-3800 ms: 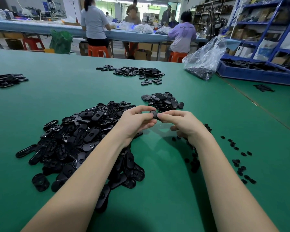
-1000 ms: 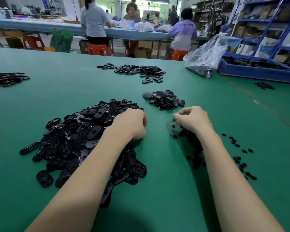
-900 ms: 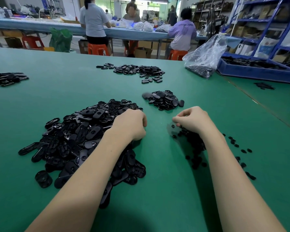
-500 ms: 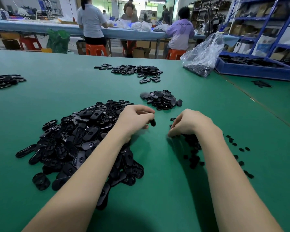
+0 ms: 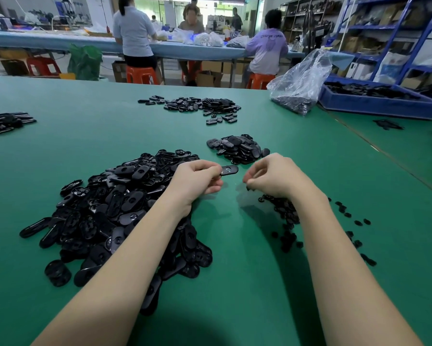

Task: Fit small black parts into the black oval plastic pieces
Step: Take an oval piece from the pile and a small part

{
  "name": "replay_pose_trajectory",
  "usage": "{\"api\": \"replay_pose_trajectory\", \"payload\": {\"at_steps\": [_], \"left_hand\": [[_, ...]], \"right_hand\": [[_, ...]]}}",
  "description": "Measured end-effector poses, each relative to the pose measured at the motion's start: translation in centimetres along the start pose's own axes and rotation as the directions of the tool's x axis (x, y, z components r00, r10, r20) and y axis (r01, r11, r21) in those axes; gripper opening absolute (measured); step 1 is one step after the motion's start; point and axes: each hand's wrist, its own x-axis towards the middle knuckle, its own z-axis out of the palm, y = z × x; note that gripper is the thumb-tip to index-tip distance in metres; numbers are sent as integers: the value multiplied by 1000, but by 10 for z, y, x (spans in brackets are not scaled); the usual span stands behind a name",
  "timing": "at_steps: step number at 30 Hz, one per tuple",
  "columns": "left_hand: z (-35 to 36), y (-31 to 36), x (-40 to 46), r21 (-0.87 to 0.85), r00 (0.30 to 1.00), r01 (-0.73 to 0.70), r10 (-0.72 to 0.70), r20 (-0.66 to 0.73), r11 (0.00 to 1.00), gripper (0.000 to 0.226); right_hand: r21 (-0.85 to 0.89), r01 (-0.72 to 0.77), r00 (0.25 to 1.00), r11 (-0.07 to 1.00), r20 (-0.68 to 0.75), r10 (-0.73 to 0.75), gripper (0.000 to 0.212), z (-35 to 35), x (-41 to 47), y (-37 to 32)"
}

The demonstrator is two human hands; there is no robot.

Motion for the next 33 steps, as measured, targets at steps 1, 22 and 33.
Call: {"api": "replay_pose_trajectory", "payload": {"at_steps": [1, 22, 33], "left_hand": [[0, 0, 0, 1, 1000, 4, -4, 4, 1000, 8], [1, 4, -5, -6, 993, -9, 10, 117, 1000, 6], [0, 4, -5, 72, 990, -56, 46, 131, 996, 4]], "right_hand": [[138, 20, 999, 990, -34, -16, 15, 0, 1, 1], [643, 105, 988, 759, -155, -6, 11, 15, 6, -3], [556, 100, 982, 825, -189, 8, 10, 16, 8, -1]]}}
